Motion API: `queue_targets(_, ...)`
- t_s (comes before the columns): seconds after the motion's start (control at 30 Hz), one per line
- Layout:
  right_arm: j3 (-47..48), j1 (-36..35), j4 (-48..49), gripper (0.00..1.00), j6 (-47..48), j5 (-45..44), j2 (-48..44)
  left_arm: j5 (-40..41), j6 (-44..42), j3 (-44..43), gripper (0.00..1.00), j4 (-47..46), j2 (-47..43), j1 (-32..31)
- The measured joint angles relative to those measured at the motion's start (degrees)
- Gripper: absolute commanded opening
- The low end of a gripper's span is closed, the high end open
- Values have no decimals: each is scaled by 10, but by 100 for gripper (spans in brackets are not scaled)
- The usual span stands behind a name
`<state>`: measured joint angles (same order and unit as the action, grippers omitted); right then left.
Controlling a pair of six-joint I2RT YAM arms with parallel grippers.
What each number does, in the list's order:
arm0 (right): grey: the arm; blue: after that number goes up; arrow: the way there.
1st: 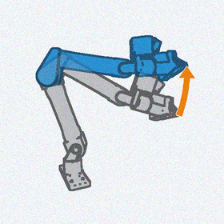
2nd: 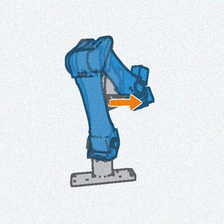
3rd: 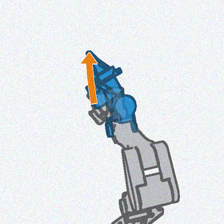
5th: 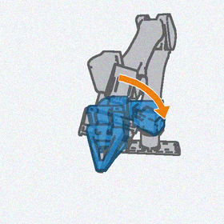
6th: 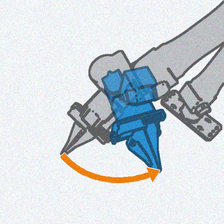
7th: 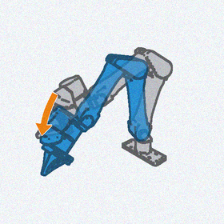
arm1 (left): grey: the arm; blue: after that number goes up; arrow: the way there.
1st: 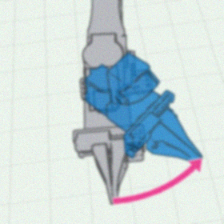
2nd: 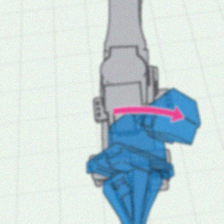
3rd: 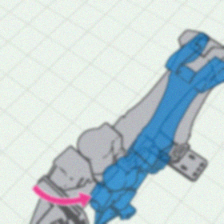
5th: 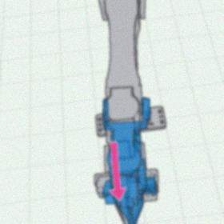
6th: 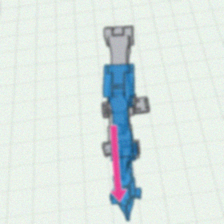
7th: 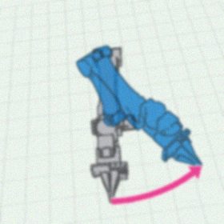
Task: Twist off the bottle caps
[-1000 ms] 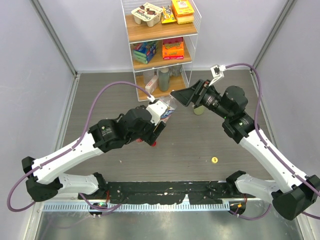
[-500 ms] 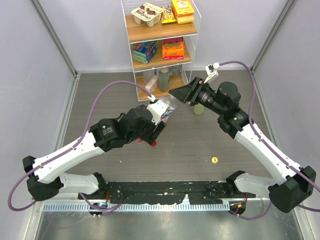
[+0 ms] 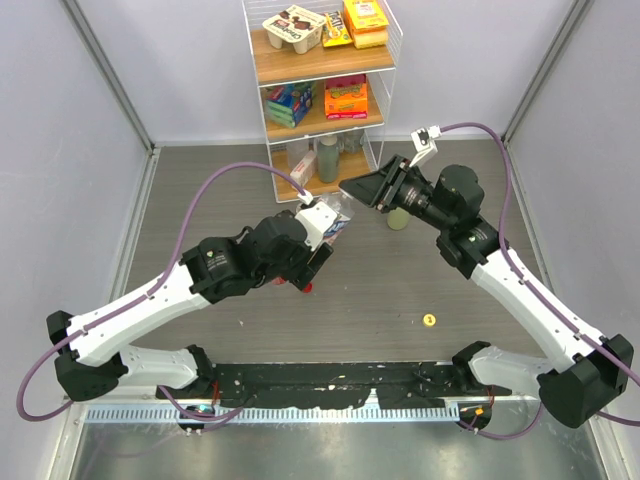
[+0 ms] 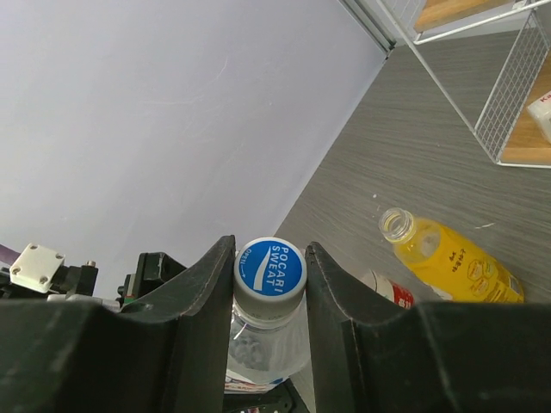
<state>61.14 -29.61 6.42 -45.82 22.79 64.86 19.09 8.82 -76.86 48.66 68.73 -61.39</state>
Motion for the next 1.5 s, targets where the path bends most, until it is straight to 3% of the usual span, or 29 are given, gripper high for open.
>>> queue_targets(0.23,-24,1,27,2,2,7,-25,-18,-1,0,0,-5,-6,0)
queue_targets(0.47,-52,1,93,2,4,40,-61,-85,0,3,0,-18,-37,0)
queue_targets(0.83,-68,1,221,2,-8,144,-113,-296,17,41,0,-100,-112,4)
queue_targets(1.2,-89,0,398,2,-66,225,-149,-523,58,70,0,-210,-124,8)
queue_targets(1.5,-95,-3,501,1,-111,264,-150,-636,93,82,0,-263,-118,8)
